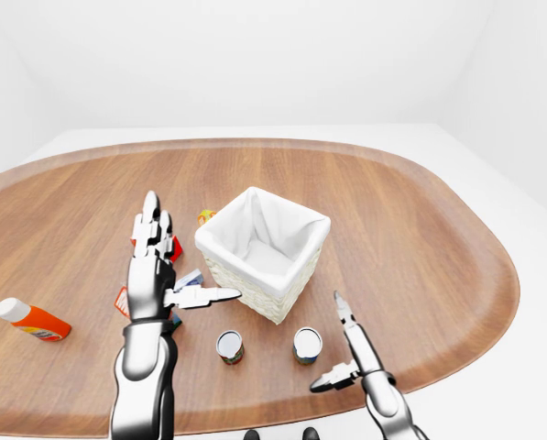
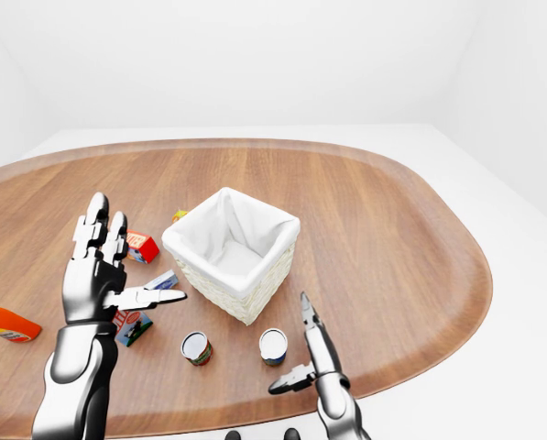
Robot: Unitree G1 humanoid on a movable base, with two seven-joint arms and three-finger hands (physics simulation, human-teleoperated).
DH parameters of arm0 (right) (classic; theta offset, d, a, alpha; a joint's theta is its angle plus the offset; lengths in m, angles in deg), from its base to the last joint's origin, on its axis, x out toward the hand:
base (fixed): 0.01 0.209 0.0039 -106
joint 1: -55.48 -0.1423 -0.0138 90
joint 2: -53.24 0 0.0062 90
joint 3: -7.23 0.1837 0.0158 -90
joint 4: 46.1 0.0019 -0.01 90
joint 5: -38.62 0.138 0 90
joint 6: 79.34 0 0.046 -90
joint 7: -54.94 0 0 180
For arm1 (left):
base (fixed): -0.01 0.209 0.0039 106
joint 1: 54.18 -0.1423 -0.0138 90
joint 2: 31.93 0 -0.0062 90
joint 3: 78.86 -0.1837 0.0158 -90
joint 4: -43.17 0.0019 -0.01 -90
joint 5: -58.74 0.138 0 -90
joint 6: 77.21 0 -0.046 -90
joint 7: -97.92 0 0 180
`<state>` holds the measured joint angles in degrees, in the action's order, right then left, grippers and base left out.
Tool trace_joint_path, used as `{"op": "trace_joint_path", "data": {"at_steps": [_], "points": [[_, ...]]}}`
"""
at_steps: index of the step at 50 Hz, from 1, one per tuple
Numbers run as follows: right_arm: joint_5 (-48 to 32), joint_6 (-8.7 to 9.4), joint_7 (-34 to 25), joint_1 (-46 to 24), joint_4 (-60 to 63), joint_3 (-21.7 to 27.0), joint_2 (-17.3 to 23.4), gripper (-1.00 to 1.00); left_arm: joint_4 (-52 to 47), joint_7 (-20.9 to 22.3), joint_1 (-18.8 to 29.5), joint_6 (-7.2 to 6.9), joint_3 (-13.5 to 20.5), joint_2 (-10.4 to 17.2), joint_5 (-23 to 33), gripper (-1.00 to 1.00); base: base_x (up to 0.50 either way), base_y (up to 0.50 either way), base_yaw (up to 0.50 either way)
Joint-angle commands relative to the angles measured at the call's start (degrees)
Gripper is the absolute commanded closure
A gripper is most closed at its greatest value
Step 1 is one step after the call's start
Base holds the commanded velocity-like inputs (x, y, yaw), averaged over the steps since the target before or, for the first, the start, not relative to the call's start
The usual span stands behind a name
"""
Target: Pick up the alphabet soup, and put it in the basket.
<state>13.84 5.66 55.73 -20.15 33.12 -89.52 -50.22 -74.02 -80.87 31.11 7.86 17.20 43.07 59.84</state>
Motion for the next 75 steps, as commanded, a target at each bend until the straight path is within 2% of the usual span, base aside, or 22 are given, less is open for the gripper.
{"op": "trace_joint_path", "data": {"at_steps": [1,30,64,72,75], "points": [[-0.9,0.0,0.9,-0.7,-1.1,-0.8,-0.2,-1.0,0.2,0.0,0.0,0.02,-0.1,0.0,0.0,-1.0,0.0,0.0,0.0],[-0.8,0.0,1.2,-2.2,-2.8,-3.7,-1.0,-1.0,0.8,-0.1,0.2,0.31,-0.1,0.1,0.1,-1.0,0.0,0.0,0.0],[-2.4,0.0,0.6,-6.2,-10.5,-4.1,-1.9,-1.0,0.8,-0.2,0.2,0.32,-0.3,0.0,0.4,-1.0,0.0,0.0,0.0],[-2.6,0.0,-0.1,-7.2,-12.0,-4.0,-2.2,-1.0,2.0,-0.3,0.5,0.88,-0.4,0.1,0.5,-1.0,0.0,0.0,0.0],[-2.5,0.0,-0.2,-7.4,-12.5,-3.9,-2.2,-1.0,1.7,-0.3,0.6,0.61,-0.3,0.1,0.3,-1.0,0.0,0.0,0.0]]}}
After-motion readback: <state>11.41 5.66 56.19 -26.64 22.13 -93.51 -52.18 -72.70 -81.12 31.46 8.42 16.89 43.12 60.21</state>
